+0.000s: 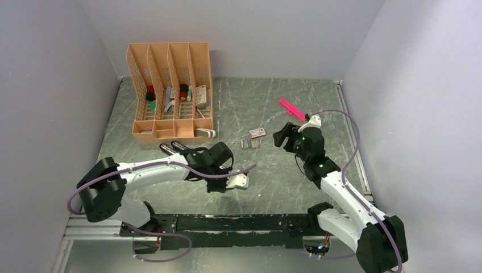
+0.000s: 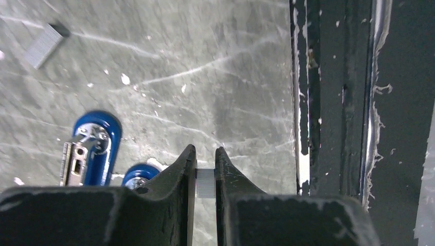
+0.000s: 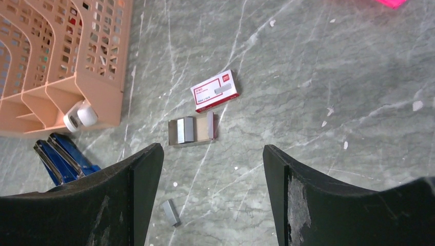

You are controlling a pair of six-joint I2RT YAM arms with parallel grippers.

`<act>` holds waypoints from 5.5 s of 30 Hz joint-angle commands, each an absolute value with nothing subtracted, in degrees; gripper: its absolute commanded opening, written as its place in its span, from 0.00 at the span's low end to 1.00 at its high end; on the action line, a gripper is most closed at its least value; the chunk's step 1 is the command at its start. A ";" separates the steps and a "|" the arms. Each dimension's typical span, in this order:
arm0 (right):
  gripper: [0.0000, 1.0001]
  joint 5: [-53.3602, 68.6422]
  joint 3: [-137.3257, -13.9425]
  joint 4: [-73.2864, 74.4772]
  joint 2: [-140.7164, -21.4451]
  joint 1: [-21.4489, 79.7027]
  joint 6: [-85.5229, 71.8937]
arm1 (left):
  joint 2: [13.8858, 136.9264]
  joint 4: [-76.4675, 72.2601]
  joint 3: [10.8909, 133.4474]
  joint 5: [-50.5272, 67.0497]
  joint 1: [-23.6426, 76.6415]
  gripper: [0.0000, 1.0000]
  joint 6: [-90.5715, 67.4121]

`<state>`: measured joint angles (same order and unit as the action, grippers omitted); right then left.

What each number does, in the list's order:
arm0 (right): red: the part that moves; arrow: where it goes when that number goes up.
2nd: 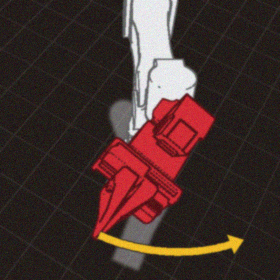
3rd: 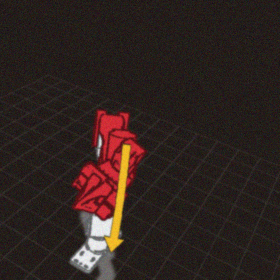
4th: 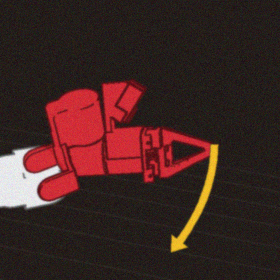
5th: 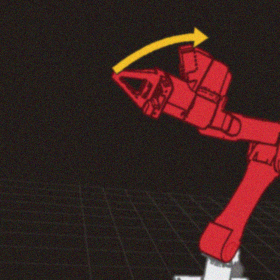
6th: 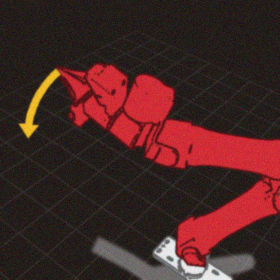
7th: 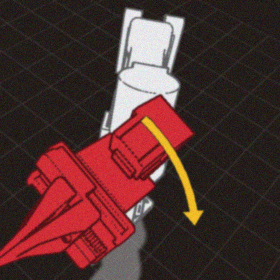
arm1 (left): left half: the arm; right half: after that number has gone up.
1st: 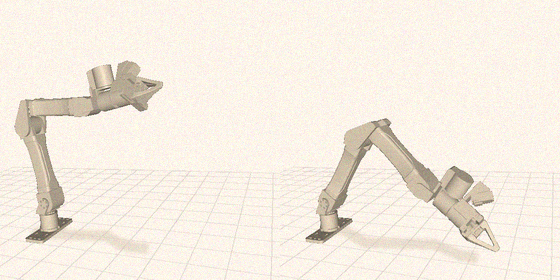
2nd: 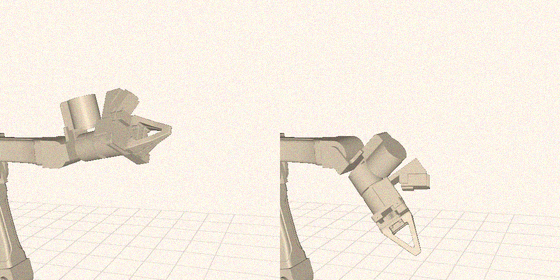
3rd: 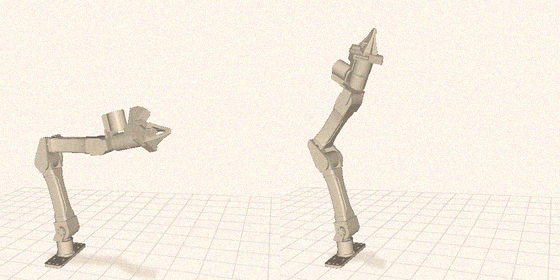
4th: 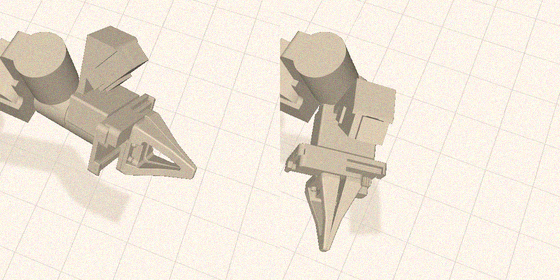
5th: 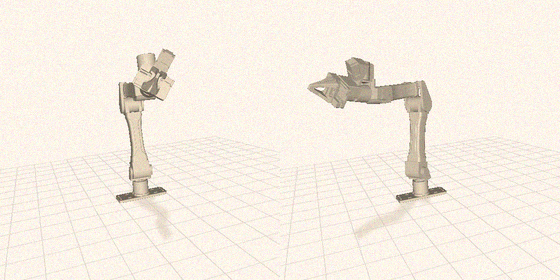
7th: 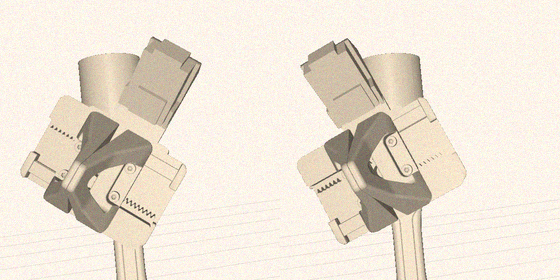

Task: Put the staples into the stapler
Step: Place the staple at the center of the board, then pick up several staples from the staple box.

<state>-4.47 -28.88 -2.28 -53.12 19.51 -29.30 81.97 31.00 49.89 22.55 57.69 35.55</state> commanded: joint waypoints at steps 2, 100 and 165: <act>0.75 -1.64 -28.30 -3.82 -54.49 19.20 -28.49 | 82.50 33.34 47.94 18.95 58.01 0.08 36.92; 0.35 -0.32 -56.68 1.23 -101.31 31.73 -21.14 | 83.10 27.50 67.99 -1.23 35.31 0.52 -4.39; 0.09 -0.69 -54.35 -0.38 -99.72 31.46 -19.23 | 83.32 28.83 68.44 -5.51 36.47 0.46 -3.13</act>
